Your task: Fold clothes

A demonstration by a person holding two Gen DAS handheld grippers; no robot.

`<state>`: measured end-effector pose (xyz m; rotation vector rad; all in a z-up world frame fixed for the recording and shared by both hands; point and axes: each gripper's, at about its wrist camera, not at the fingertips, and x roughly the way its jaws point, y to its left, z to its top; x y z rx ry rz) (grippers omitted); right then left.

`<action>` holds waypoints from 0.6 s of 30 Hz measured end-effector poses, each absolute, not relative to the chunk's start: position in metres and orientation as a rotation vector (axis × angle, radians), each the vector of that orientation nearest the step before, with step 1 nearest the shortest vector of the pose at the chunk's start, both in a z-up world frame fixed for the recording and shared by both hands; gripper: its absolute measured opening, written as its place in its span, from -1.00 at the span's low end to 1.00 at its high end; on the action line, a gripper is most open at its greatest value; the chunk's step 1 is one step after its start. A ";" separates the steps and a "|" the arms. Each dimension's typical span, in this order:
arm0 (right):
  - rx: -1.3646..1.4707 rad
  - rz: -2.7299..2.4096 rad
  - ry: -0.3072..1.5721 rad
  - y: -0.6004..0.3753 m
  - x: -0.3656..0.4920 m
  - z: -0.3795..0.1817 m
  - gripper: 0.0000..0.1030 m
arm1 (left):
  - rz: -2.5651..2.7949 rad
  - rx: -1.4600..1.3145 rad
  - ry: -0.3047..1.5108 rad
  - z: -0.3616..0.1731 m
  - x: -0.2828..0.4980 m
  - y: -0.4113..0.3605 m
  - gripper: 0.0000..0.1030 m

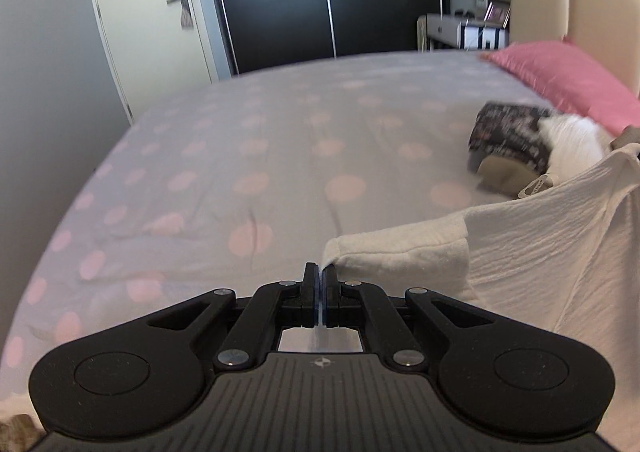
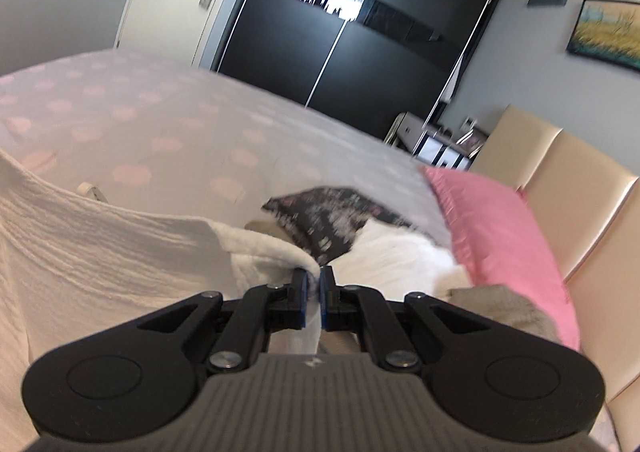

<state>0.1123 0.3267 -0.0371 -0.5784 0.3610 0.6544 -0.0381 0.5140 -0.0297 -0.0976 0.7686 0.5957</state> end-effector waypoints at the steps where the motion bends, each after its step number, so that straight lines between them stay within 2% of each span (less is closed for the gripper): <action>1: -0.581 0.657 0.386 0.333 0.119 -0.049 -0.87 | 0.598 -0.112 0.785 -0.041 -0.032 0.520 -1.00; 5: -0.604 0.670 0.466 0.356 0.138 -0.088 -0.86 | 0.597 -0.168 0.841 -0.072 -0.016 0.538 -0.99; 9: -0.612 0.707 0.527 0.368 0.153 -0.102 -0.79 | 0.604 -0.192 0.906 -0.095 -0.007 0.546 -0.97; 10: -0.607 0.708 0.536 0.368 0.155 -0.103 -0.74 | 0.603 -0.200 0.917 -0.097 -0.007 0.547 -0.87; 12: -0.596 0.711 0.553 0.368 0.158 -0.103 -0.48 | 0.604 -0.216 0.927 -0.097 -0.008 0.547 -0.63; 13: -0.590 0.712 0.551 0.363 0.156 -0.099 -0.48 | 0.604 -0.221 0.924 -0.095 -0.011 0.546 -0.48; 14: -0.585 0.714 0.550 0.359 0.154 -0.095 -0.48 | 0.608 -0.220 0.919 -0.091 -0.015 0.544 -0.42; 18: -0.563 0.730 0.571 0.334 0.139 -0.075 -0.47 | 0.607 -0.219 0.910 -0.069 -0.036 0.532 -0.41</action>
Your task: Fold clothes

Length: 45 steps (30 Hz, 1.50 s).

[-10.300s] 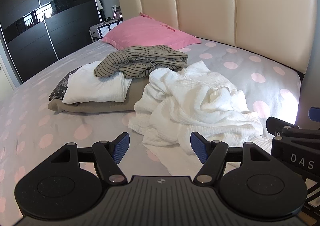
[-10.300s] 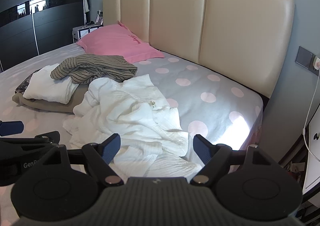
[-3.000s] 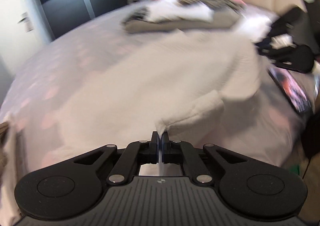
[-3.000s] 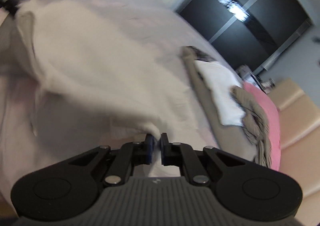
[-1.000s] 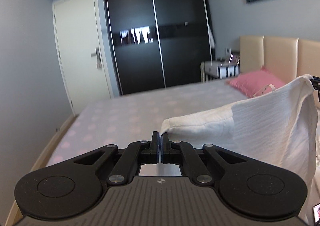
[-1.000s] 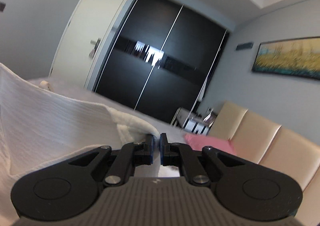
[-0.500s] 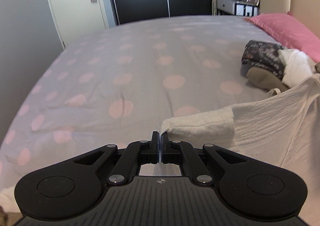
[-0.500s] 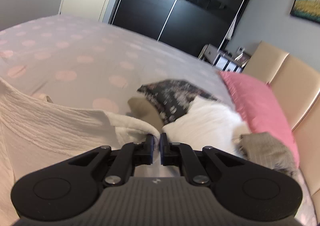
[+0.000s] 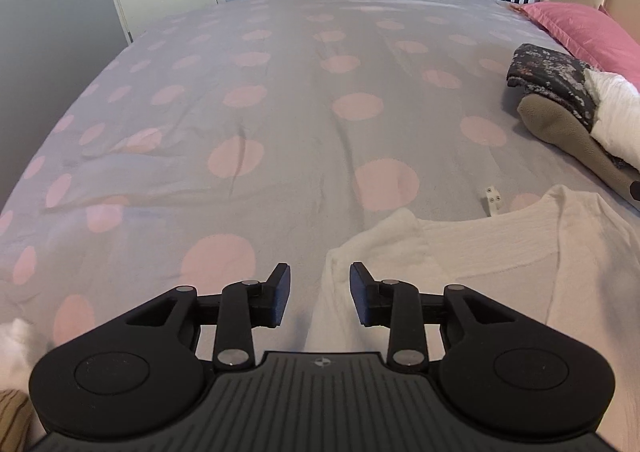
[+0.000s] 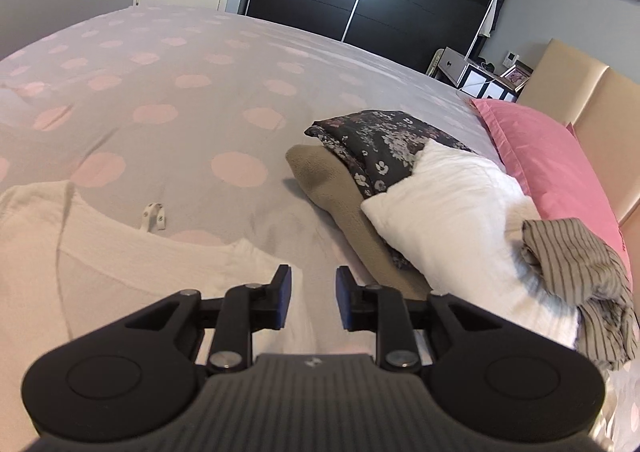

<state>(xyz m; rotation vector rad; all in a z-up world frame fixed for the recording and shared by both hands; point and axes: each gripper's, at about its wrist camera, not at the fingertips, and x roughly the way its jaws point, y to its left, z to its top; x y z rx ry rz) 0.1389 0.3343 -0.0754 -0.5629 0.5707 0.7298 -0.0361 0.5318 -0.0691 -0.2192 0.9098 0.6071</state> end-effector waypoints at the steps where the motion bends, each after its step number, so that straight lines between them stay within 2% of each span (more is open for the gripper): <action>1: -0.558 0.737 0.575 0.325 0.133 -0.070 -0.47 | 0.600 -0.221 0.910 -0.063 -0.044 0.527 -0.41; 4: -0.554 0.764 0.580 0.297 0.111 -0.057 -0.37 | 0.583 -0.218 0.920 -0.045 -0.069 0.508 -0.37; 7: -0.556 0.774 0.592 0.265 0.085 -0.046 -0.34 | 0.582 -0.201 0.935 -0.031 -0.097 0.486 -0.14; 20: -0.455 0.836 0.747 0.159 -0.004 -0.040 -0.34 | 0.507 -0.243 0.911 -0.014 -0.201 0.393 -0.08; 37: -0.344 0.813 0.927 0.114 -0.048 -0.090 -0.22 | 0.567 -0.325 0.966 -0.071 -0.236 0.353 -0.06; 45: -0.356 0.820 0.998 0.121 -0.048 -0.119 -0.24 | 0.554 -0.398 1.009 -0.104 -0.239 0.351 -0.06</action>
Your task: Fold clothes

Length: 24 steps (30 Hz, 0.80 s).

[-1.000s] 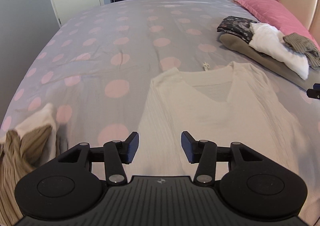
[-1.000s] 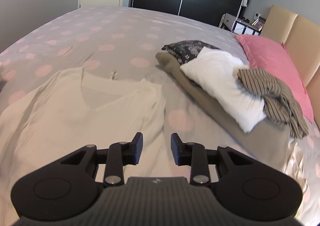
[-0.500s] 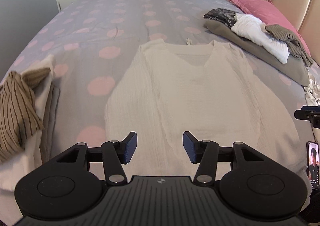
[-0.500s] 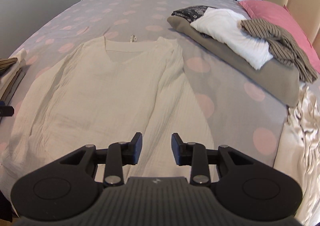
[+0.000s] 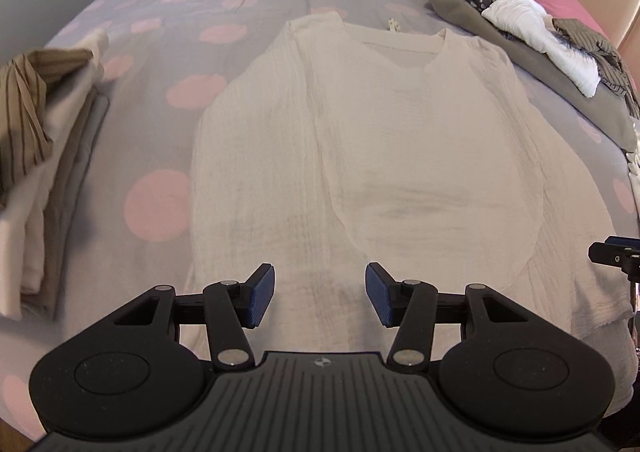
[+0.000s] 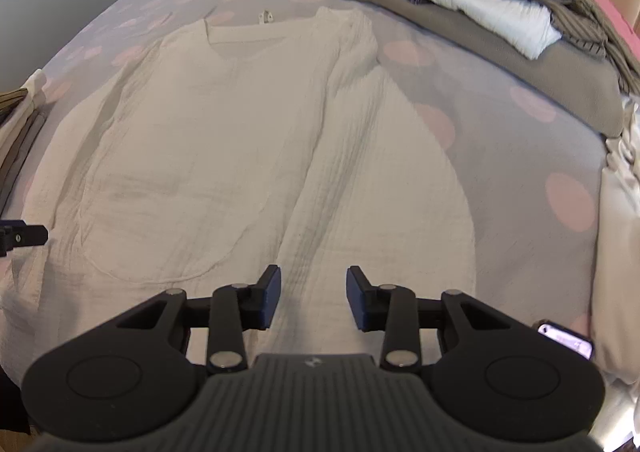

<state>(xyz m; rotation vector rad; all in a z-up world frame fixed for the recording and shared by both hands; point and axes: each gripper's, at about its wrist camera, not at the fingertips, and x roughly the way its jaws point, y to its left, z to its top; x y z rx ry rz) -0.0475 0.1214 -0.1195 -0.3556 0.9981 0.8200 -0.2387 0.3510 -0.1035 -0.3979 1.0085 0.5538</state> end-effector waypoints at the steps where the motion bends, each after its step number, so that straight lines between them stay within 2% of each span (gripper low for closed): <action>1: -0.351 0.818 1.009 0.123 -0.046 -0.122 -0.24 | 0.554 -0.400 1.017 -0.107 -0.238 0.352 -0.08; 5: -0.349 0.811 1.036 0.128 -0.040 -0.136 -0.28 | 0.551 -0.427 1.024 -0.119 -0.240 0.357 -0.20; 7: -0.361 0.807 1.039 0.130 -0.038 -0.141 -0.40 | 0.549 -0.441 1.032 -0.125 -0.240 0.360 -0.27; 12: -0.377 0.800 1.047 0.130 -0.035 -0.149 -0.91 | 0.547 -0.442 1.042 -0.135 -0.239 0.363 -0.43; 16: -0.361 0.793 1.044 0.127 -0.034 -0.142 -0.95 | 0.537 -0.485 1.016 -0.131 -0.245 0.366 -0.83; 19: -0.331 0.782 1.043 0.121 -0.031 -0.134 -0.97 | 0.535 -0.522 0.986 -0.122 -0.252 0.369 -0.91; 24: -0.282 0.720 1.019 0.107 -0.023 -0.117 -1.00 | 0.534 -0.589 0.935 -0.104 -0.265 0.377 -0.93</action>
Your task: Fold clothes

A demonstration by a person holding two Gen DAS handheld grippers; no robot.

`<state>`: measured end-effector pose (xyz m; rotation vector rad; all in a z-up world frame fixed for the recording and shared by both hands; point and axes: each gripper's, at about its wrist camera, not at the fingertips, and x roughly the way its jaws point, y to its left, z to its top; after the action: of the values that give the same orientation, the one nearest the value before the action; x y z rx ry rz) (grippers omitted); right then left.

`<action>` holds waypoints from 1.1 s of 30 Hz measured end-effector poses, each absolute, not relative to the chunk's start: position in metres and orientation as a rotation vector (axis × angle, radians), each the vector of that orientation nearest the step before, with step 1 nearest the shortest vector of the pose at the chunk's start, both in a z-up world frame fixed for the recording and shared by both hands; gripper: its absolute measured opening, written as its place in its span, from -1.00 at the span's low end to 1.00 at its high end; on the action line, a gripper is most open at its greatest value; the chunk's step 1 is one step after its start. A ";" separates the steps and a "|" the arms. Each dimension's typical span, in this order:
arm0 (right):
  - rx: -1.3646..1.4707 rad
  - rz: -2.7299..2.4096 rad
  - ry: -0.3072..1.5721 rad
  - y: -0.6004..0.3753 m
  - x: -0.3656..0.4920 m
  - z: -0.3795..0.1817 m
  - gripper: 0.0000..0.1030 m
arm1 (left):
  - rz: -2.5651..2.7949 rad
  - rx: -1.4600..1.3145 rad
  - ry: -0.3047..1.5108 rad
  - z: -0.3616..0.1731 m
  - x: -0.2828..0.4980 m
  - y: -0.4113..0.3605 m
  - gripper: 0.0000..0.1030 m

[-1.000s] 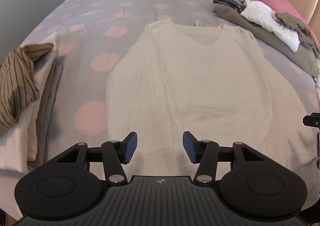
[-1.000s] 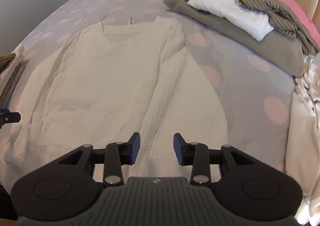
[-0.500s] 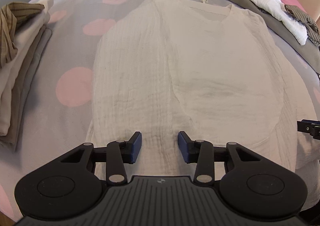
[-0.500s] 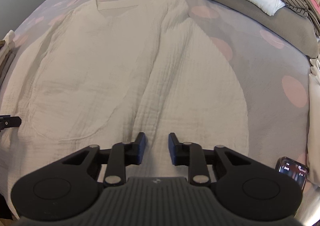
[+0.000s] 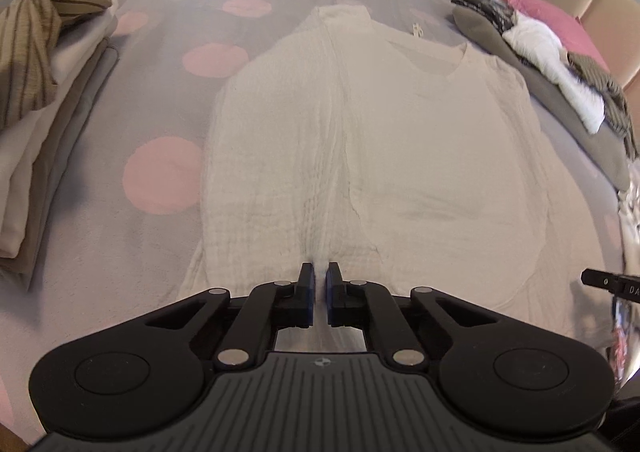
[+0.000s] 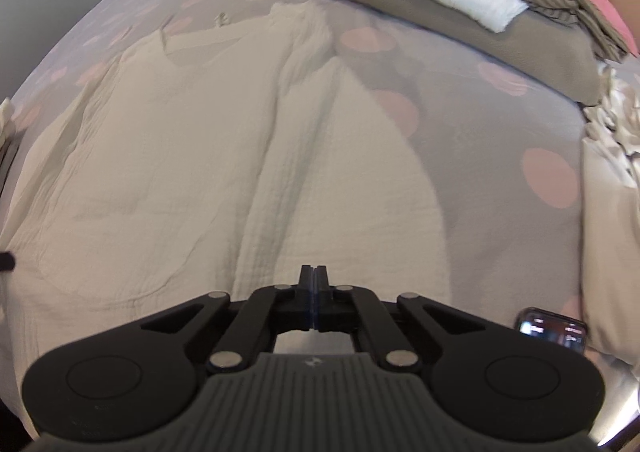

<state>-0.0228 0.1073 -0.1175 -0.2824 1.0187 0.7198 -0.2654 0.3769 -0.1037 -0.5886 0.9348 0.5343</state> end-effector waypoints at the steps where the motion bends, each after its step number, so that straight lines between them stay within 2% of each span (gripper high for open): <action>1: -0.267 0.712 1.012 0.104 -0.021 -0.114 -1.00 | 0.530 -0.609 0.924 -0.099 -0.268 0.379 -0.93; 4: -0.214 0.717 1.015 0.098 -0.016 -0.107 -1.00 | 0.515 -0.625 0.901 -0.088 -0.274 0.381 -0.93; 8: -0.170 0.769 1.074 0.099 -0.017 -0.113 -0.84 | 0.532 -0.613 0.896 -0.084 -0.274 0.381 -0.94; 9: -0.173 0.778 1.080 0.101 -0.019 -0.115 -0.65 | 0.541 -0.610 0.899 -0.084 -0.274 0.382 -0.94; 11: -0.178 0.797 1.092 0.105 -0.023 -0.120 -0.42 | 0.544 -0.615 0.903 -0.085 -0.275 0.383 -0.94; 15: -0.198 0.823 1.103 0.114 -0.029 -0.126 -0.37 | 0.550 -0.605 0.908 -0.088 -0.275 0.383 -0.95; 22: -0.275 0.828 1.121 0.130 -0.035 -0.149 -0.41 | 0.588 -0.600 0.883 -0.086 -0.276 0.387 -0.98; 24: -0.303 0.816 1.111 0.131 -0.036 -0.153 -0.85 | 0.601 -0.597 0.864 -0.083 -0.278 0.389 -0.98; 25: -0.305 0.814 1.105 0.129 -0.035 -0.152 -0.90 | 0.609 -0.598 0.852 -0.081 -0.280 0.390 -0.99; 33: -0.223 0.741 1.044 0.101 -0.020 -0.106 -0.94 | 0.662 -0.619 0.738 -0.045 -0.293 0.411 -0.99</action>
<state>-0.0197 0.1010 -0.1065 -0.2226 1.0435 0.7410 -0.2927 0.4108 -0.0450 -0.6188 0.7380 0.6618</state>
